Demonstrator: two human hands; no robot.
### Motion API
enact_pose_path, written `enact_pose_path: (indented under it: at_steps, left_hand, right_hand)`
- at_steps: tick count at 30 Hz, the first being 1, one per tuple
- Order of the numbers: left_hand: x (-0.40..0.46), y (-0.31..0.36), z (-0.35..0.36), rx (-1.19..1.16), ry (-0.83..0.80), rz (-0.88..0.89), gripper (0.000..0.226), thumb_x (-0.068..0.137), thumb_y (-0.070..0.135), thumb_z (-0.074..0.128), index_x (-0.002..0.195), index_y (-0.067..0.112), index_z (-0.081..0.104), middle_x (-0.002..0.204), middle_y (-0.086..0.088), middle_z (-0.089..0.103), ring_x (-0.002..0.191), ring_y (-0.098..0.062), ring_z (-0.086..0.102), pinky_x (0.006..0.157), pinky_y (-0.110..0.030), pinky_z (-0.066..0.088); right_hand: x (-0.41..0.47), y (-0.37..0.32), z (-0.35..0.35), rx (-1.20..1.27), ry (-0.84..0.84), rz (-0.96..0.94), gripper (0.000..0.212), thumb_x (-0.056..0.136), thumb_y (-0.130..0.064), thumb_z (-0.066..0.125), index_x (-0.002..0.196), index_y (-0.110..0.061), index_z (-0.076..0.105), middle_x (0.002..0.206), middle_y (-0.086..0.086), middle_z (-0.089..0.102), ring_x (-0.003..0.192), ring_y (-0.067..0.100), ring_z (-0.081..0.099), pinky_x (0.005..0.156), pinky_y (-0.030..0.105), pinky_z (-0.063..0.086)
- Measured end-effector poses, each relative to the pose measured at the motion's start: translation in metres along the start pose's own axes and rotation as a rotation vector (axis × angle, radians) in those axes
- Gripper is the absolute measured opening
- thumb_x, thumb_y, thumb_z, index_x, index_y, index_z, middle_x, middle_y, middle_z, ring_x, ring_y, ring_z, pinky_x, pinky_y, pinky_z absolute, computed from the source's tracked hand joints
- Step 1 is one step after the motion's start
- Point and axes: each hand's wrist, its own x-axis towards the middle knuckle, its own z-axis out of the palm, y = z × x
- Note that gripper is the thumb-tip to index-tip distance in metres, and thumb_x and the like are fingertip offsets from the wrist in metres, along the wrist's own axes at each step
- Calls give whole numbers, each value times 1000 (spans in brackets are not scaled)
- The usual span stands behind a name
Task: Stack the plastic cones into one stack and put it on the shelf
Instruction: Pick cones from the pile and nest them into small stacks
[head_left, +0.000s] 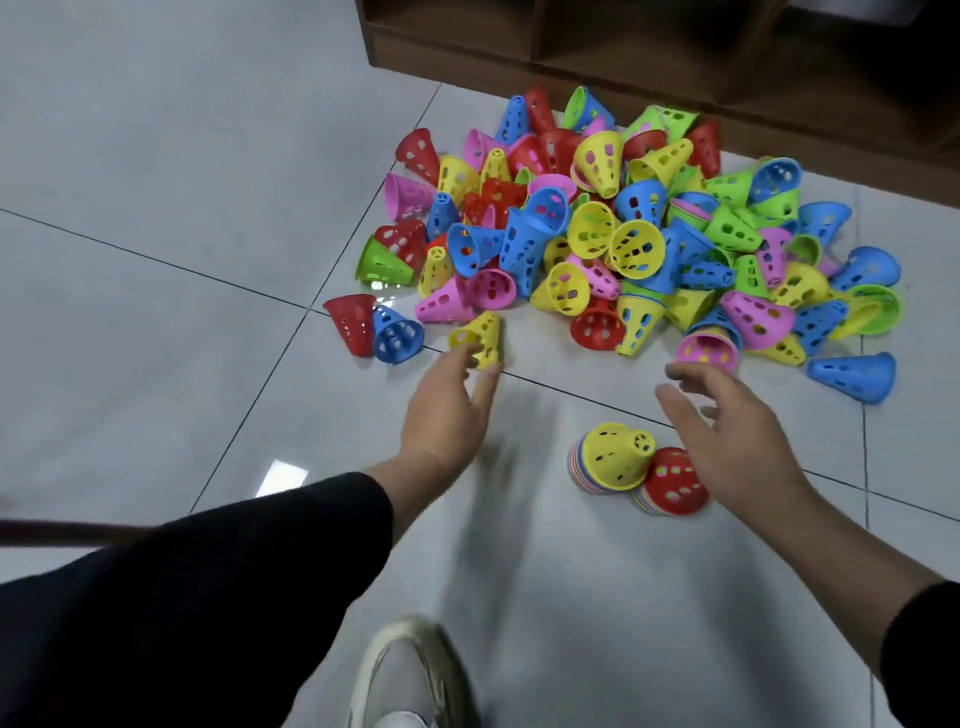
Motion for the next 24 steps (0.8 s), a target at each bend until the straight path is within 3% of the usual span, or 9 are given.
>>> enact_pose_path:
  at_steps: [3,5,7,9,12,17,21,24]
  left_hand:
    - [47,-33,-34,82,184,-207,42,99,46,48,133,23,46,122,-6,61,107,-28,61,82,-35,45]
    - [70,-50,-51,201,209,-278,42,98,46,47,132,21,43,115,-13,61,102,-36,60,75,-35,40]
    - [83,-62,-60,309,159,-329,46,98,50,44,133,20,41,112,-17,58,102,-39,58,74,-36,37]
    - [91,-70,-59,377,95,-334,46,99,53,41,134,23,42,110,-17,58,100,-40,59,73,-36,37]
    - [98,-70,-50,450,29,-275,42,99,57,35,128,27,42,97,-11,57,88,-36,58,68,-37,39]
    - [116,-74,-39,506,-140,-257,43,101,54,31,129,25,47,107,-6,61,96,-34,58,71,-36,40]
    - [120,-66,-31,330,-151,-328,38,99,47,46,124,19,47,99,-7,57,82,-28,50,70,-32,37]
    - [118,-58,-19,226,-138,-369,42,91,40,60,121,16,45,105,-11,63,81,-27,54,66,-31,38]
  right_hand:
    - [41,-41,26,-26,-123,-34,25,93,-42,61,113,-27,63,107,-12,65,90,2,62,78,29,50]
    - [67,-66,50,-98,-303,-4,34,93,-44,61,122,-27,59,107,-9,65,81,2,59,65,24,44]
    - [88,-82,75,-205,-490,4,46,95,-46,58,136,-28,49,115,-3,64,89,12,60,70,26,44]
    - [104,-91,99,-366,-610,-55,57,98,-47,51,149,-30,34,131,6,60,110,23,58,84,30,46]
    - [119,-100,128,-485,-730,-53,64,102,-45,42,157,-27,14,134,15,57,118,32,55,84,32,42]
    - [128,-104,158,-442,-750,4,57,105,-41,35,155,-17,21,148,16,44,131,36,47,102,39,39]
    - [133,-98,173,-208,-622,168,42,103,-38,41,141,-19,40,129,16,57,91,29,55,74,39,49]
    - [135,-98,181,-99,-573,339,43,100,-38,50,138,-21,37,120,2,47,97,29,51,74,41,57]
